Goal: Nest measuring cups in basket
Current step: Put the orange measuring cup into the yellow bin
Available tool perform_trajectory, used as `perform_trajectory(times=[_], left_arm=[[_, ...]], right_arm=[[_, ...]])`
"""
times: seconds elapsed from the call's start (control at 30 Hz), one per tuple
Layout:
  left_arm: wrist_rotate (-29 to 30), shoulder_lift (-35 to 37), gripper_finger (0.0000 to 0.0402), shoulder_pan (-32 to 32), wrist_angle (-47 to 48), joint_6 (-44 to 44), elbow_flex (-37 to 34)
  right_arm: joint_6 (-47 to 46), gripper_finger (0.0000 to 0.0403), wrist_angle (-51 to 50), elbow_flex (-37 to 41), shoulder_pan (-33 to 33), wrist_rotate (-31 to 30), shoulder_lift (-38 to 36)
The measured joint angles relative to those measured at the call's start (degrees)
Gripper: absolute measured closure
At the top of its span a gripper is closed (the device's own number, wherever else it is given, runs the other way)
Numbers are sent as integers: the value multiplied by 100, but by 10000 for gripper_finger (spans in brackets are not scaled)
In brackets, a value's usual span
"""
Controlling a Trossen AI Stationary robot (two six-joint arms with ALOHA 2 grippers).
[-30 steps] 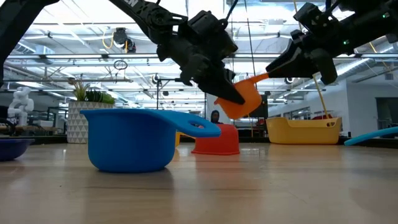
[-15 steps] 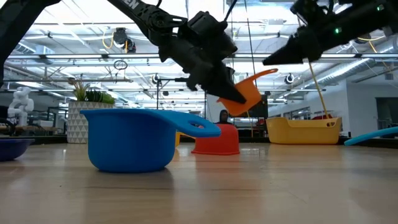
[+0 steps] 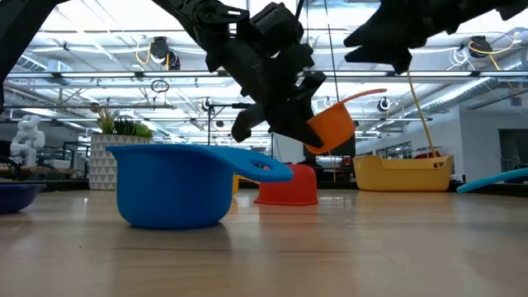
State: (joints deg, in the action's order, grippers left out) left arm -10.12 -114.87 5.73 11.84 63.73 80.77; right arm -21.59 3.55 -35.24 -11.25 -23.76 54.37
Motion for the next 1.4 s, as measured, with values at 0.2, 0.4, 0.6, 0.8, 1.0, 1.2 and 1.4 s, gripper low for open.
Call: perform_trajectory(times=[0.2, 0.4, 0.6, 0.8, 1.0, 1.2, 1.4], left_arm=[[65, 0, 392, -191, 9, 331, 0], [-1316, 45, 372, -295, 37, 581, -2], [-2764, 50, 392, -200, -131, 730, -4], [-2923, 50, 371, -101, -280, 807, -4], [-3381, 50, 391, -51, -302, 817, -3], [-3394, 50, 375, -43, -293, 821, -2], [-3410, 48, 383, -42, -273, 728, -4]], right_arm=[[728, 235, -400, -15, -130, 166, -109], [2077, 235, -376, -15, -563, 266, -150], [3230, 235, -468, 14, -1069, -215, -69], [4470, 237, 190, 46, -1346, -325, 397], [5340, 263, 811, 50, -1379, -304, 783], [5756, 324, 1302, 50, -1377, 258, 813], [5889, 389, 1279, 50, -1368, 288, 809]])
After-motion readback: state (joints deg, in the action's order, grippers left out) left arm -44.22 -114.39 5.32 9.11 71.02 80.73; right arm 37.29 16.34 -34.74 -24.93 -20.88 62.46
